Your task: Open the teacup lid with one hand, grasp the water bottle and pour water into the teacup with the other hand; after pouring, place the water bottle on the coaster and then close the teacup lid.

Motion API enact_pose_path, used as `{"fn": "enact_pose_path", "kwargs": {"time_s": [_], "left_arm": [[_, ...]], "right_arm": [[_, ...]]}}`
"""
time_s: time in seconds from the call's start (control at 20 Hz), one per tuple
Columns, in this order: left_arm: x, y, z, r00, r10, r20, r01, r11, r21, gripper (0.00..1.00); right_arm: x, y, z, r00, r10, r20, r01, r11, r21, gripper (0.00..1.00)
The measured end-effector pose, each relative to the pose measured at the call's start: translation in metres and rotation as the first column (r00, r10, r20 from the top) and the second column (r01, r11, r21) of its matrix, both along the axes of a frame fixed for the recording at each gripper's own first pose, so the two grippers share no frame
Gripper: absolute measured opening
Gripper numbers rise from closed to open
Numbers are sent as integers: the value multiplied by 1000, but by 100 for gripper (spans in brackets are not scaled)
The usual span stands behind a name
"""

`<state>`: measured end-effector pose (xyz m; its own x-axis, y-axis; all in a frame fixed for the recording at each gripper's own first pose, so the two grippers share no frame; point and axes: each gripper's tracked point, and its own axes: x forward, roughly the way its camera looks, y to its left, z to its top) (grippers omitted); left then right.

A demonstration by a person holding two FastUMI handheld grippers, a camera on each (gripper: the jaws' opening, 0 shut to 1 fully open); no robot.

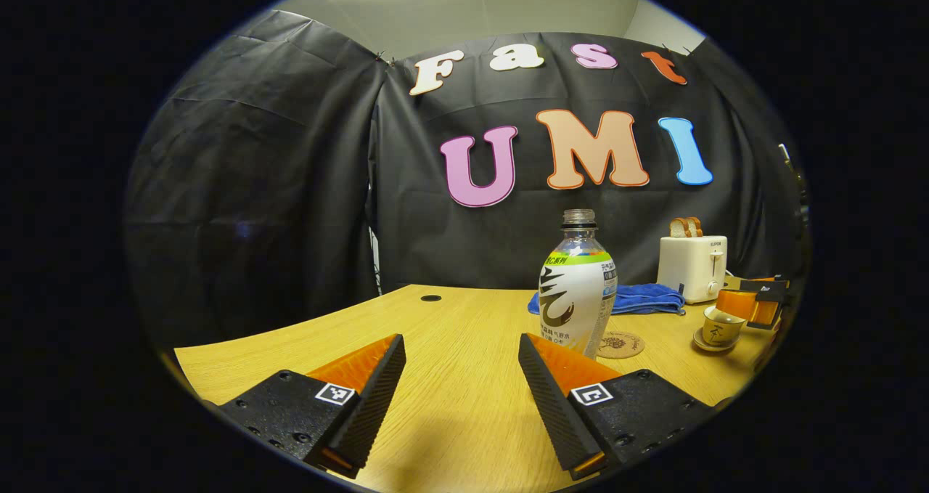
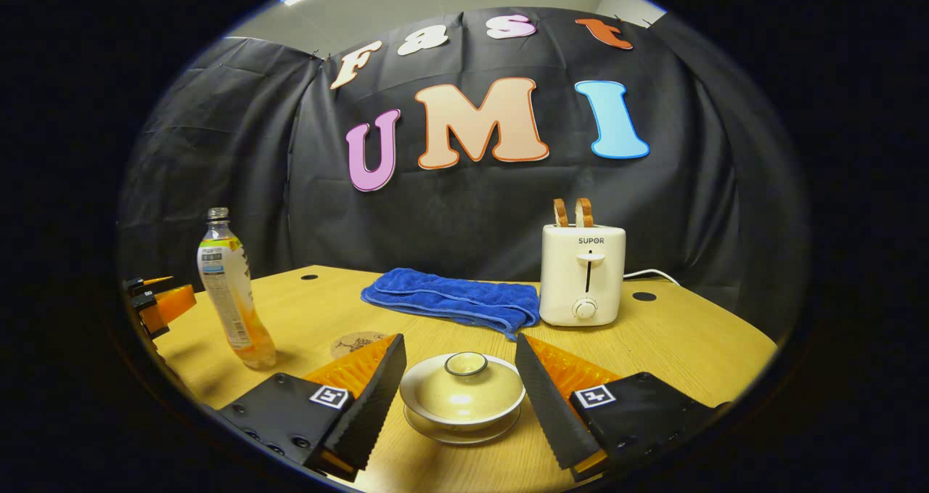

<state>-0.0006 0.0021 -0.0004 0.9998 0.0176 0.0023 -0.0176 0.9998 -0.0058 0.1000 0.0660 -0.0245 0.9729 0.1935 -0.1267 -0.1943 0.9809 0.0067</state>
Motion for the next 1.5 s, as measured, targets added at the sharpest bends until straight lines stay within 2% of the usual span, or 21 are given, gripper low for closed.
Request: {"fn": "enact_pose_path", "kwargs": {"time_s": [0.05, 0.15, 0.5, 0.85, 1.15, 1.5], "left_arm": [[0, -1, 0, 1000, 0, 0, 0, 1000, 0, 92], [0, 0, 0, 1000, 0, 0, 0, 1000, -1, 92], [0, 0, 0, 1000, 0, 0, 0, 1000, -1, 92], [0, 0, -1, 1000, -2, 0, 2, 1000, -2, 92], [0, -2, -1, 1000, -9, 1, 9, 1000, -2, 92], [0, -18, 1, 995, -99, 5, 99, 995, -3, 92]], "right_arm": [[4, 2, -3, 1000, 0, -12, 0, 1000, -4, 96], [8, 1, -6, 999, -8, -31, 7, 1000, -10, 88], [13, 2, -9, 999, -14, -48, 13, 1000, -26, 36], [9, 1, -6, 999, -7, -32, 6, 1000, -22, 33], [-4, -7, 18, 992, -35, 119, 34, 999, 13, 31], [-27, -32, 19, 990, -83, 117, 82, 997, 15, 33]]}}
